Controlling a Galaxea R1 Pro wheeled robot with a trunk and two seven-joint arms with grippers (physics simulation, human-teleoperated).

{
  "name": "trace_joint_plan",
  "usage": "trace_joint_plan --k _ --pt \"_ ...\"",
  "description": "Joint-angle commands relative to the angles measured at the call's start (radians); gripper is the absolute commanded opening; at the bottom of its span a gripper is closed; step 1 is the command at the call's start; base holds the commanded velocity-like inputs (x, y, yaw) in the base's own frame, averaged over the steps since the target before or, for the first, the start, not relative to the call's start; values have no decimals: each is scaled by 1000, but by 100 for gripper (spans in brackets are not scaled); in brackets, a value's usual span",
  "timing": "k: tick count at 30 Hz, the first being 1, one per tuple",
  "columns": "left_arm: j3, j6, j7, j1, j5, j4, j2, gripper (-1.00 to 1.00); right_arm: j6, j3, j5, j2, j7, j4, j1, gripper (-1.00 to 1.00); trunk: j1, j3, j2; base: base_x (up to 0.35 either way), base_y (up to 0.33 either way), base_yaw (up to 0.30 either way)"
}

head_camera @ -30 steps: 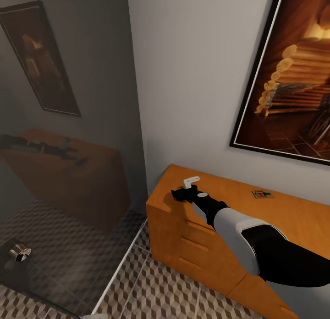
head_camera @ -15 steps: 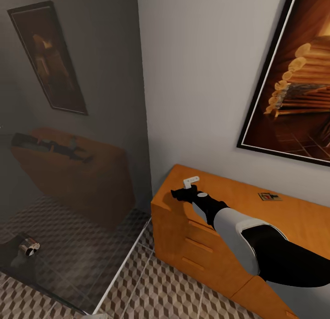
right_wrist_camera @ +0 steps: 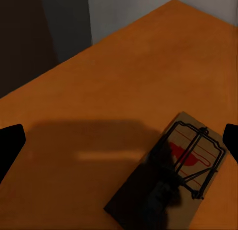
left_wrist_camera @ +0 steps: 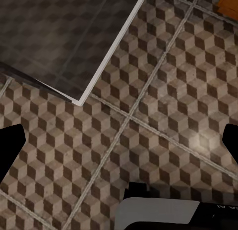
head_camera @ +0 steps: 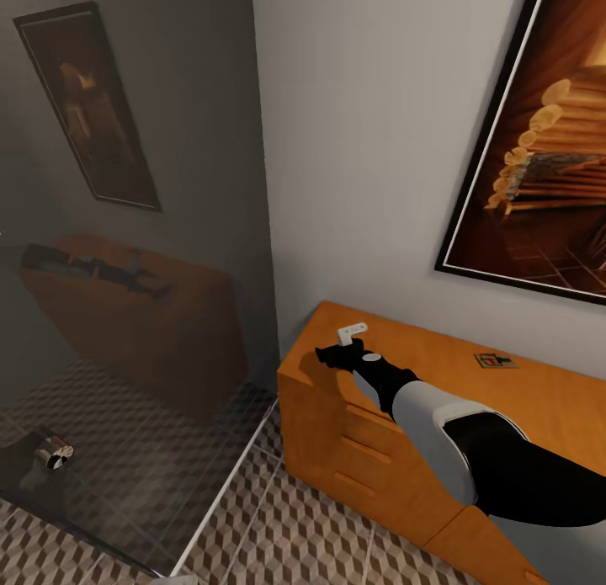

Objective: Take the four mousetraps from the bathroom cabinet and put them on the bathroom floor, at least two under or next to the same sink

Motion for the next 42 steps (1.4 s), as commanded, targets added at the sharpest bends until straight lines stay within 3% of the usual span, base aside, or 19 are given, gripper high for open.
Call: trace_joint_plan --k 1,42 --pt "-8 -5 3 -1 4 3 -1 100 -3 1 7 0 0 2 -1 100 1 -2 -2 0 0 0" --pt "-8 -5 3 -1 3 3 -2 100 -3 1 8 0 -7 4 0 100 1 -2 -2 0 0 0"
